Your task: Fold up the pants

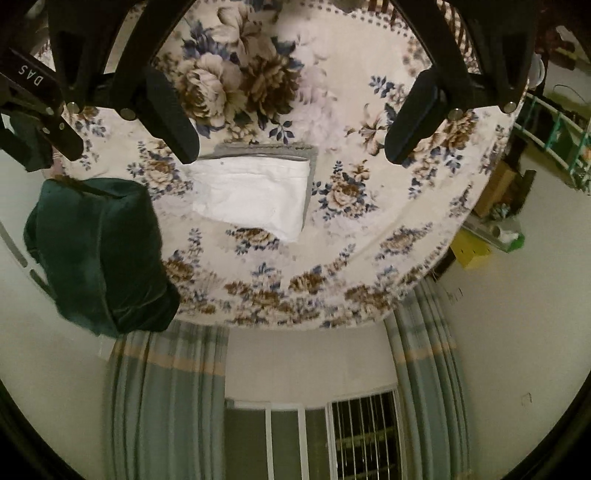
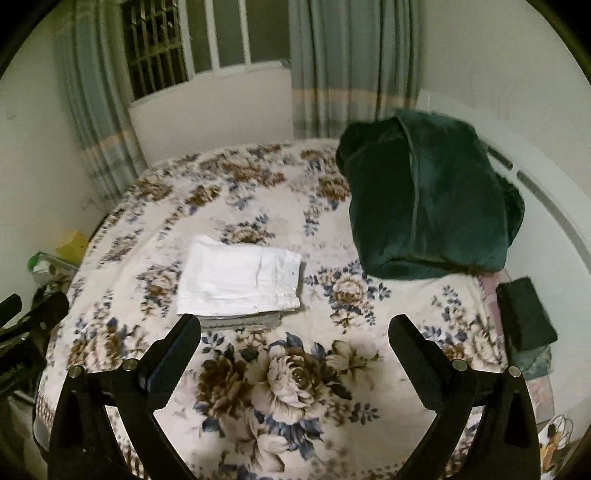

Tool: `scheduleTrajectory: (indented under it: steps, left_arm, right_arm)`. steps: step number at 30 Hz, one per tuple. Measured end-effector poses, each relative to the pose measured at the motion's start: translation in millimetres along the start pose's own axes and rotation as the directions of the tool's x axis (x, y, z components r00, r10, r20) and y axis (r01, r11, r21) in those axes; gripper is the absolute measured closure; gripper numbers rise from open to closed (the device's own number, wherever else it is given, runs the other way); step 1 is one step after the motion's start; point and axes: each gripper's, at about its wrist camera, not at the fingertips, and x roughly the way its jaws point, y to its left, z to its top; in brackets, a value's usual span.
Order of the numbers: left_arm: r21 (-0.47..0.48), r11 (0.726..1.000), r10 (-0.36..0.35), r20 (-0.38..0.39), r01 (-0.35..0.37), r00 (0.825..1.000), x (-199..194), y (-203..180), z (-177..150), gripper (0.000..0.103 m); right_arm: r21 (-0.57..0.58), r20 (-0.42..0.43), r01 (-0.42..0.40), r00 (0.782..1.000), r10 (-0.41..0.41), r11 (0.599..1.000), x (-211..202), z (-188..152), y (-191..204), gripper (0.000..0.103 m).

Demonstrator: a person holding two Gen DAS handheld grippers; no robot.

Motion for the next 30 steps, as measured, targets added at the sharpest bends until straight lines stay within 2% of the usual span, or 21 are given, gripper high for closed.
scheduleTrajectory:
  steps: [6, 13, 22, 30]
  left_arm:
    - [-0.015, 1.0, 0.004, 0.068, -0.003, 0.998, -86.2, -4.8, -12.6, 0.0]
    - [-0.05, 0.999, 0.014, 0.11, -0.009, 0.994, -148.3, 0.2, -26.4, 0.0]
    - [-0.02, 1.0, -0.01, 0.118, 0.012, 0.993, -193.6, 5.6, -37.2, 0.0]
    - [-0.017, 1.0, -0.006, 0.129, 0.008, 0.992, -205.8, 6.8, -41.2, 0.0]
  right_arm:
    - [-0.023, 0.08, -0.042, 0.996, 0.043, 0.999, -105.5, -12.5, -7.5, 0.0]
    - [-0.044, 0.126, -0.057, 0.99, 0.062, 0.997, -199.3, -26.5, -20.9, 0.0]
    - [-0.041, 0.144, -0.078, 0.986, 0.083, 0.996, -269.9, -38.2, -20.2, 0.0]
    - [-0.043, 0.172, -0.066, 0.982, 0.072, 0.997, -289.6, -41.5, -19.0, 0.0]
